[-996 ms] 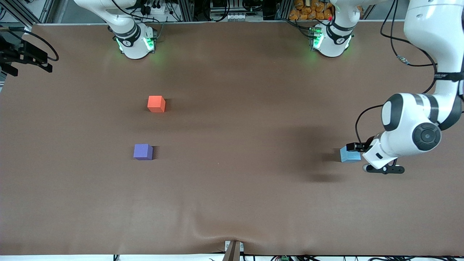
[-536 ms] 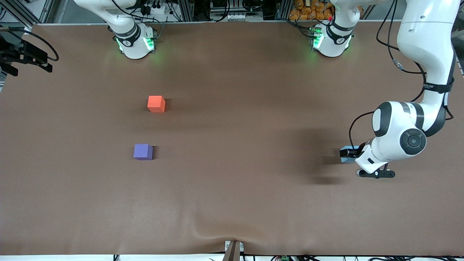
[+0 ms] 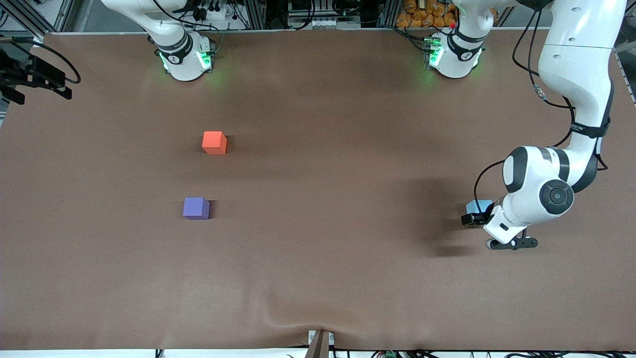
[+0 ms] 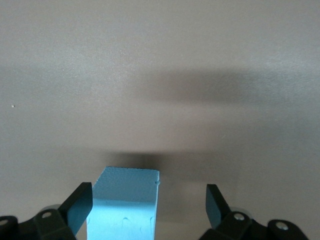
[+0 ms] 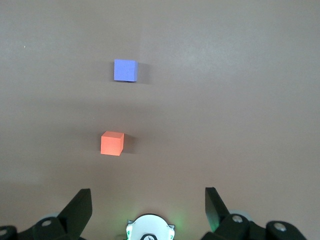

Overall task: Place blue block between orange and purple blocks
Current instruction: 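Close the left gripper on the light-blue cube, then lift the light-blue cube and carry it toward the orange cube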

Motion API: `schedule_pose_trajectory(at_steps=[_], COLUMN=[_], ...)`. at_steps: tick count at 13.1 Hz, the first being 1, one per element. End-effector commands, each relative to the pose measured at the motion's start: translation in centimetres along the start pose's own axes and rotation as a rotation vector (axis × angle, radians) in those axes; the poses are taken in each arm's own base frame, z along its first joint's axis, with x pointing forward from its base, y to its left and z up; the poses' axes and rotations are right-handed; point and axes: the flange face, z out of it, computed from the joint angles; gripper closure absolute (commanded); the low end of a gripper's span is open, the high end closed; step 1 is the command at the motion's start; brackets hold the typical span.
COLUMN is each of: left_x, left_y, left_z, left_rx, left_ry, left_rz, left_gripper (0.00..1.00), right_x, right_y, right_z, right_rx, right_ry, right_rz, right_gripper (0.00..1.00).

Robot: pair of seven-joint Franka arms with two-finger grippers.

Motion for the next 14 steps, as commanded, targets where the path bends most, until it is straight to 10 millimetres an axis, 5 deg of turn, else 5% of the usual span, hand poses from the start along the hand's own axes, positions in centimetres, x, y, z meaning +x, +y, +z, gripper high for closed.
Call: schedule_pose_trajectory(at_steps=[1,7,11,14], left_x=[-1.0,-3.4,-2.6,-2.2], left_y=[-0.6,-0.6,-1.2,-1.0], left_z=[0.6,4.2,3.6,3.6], left_rx=[0.051,0.055,0.077,0.088], left_ry=[-0.015,-0.094,-0.069,-0.055], left_rz=[0.067,0.069,0.103,0.132], left_gripper=[0.00,0.00,0.00,0.09], right_x=[-0.5,-0.5,-0.5,-0.5], right_y=[0.2,0.2,0.3,0.3], right_z=[-0.3,-0.2,-0.2,-0.2], right_rx=[0.018,0.018,0.019,0.019], right_ry=[0.001,-0.005,-0.006,-0.006], right_rz=[-0.002,-0.002,-0.001,-0.001], right_gripper=[0.00,0.00,0.00,0.00])
